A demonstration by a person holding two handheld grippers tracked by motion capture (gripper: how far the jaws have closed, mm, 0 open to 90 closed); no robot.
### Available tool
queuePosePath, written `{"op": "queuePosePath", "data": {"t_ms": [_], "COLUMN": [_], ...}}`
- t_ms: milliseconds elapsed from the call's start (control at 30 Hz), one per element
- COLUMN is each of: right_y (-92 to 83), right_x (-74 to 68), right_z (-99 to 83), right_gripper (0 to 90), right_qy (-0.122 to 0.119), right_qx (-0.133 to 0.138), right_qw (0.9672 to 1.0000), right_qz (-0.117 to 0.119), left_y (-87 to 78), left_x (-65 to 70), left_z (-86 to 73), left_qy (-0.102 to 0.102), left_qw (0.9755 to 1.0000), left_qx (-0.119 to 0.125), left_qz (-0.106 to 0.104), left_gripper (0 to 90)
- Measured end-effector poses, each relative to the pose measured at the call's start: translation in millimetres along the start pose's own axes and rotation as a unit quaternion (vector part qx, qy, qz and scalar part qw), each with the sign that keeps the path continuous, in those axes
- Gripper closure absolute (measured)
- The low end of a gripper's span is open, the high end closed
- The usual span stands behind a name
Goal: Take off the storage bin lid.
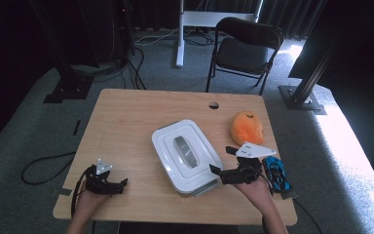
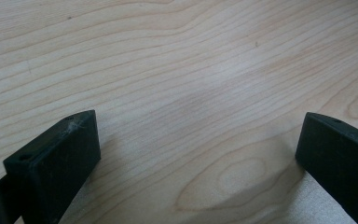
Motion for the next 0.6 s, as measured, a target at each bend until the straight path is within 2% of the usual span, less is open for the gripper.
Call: {"op": "queuePosePath", "data": {"t_ms": [67, 300, 367, 400, 600], "right_y": [4.8, 20.9, 26.5, 29.2, 42.9], "right_x": [-4.3, -15.9, -19.4, -21.7, -32.7], "right_z": [0.4, 3.8, 4.3, 4.6, 7.9], "right_gripper": [10.3, 10.3, 10.3, 10.3, 10.3], "right_qy": [-0.005, 0.000, -0.007, -0.008, -0.016], "right_qx": [-0.003, -0.015, -0.018, -0.021, -0.030], "right_qw": [1.0000, 0.9998, 0.9998, 0.9997, 0.9994], "right_qz": [0.002, 0.016, 0.007, 0.012, 0.009], "left_y": [0.0, 0.0, 0.0, 0.0, 0.0], "left_x": [0.0, 0.0, 0.0, 0.0, 0.0], "left_z": [0.0, 0.0, 0.0, 0.0, 0.0], "left_qy": [0.000, 0.000, 0.000, 0.000, 0.000], "left_qw": [1.0000, 1.0000, 1.0000, 1.0000, 1.0000], "left_qx": [0.000, 0.000, 0.000, 0.000, 0.000], "left_qz": [0.000, 0.000, 0.000, 0.000, 0.000], "left_gripper": [0.2, 0.2, 0.2, 0.2, 0.2]}}
Point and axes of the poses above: each handheld gripper's, and its own axes: y roughly forward along the jaws, z roughly out of its top, x roughly to its right, the point moved 5 cm from there along y, roughly forward along the jaws, and after that the axes turned 14 degrees about y, right-handed, at the moved point
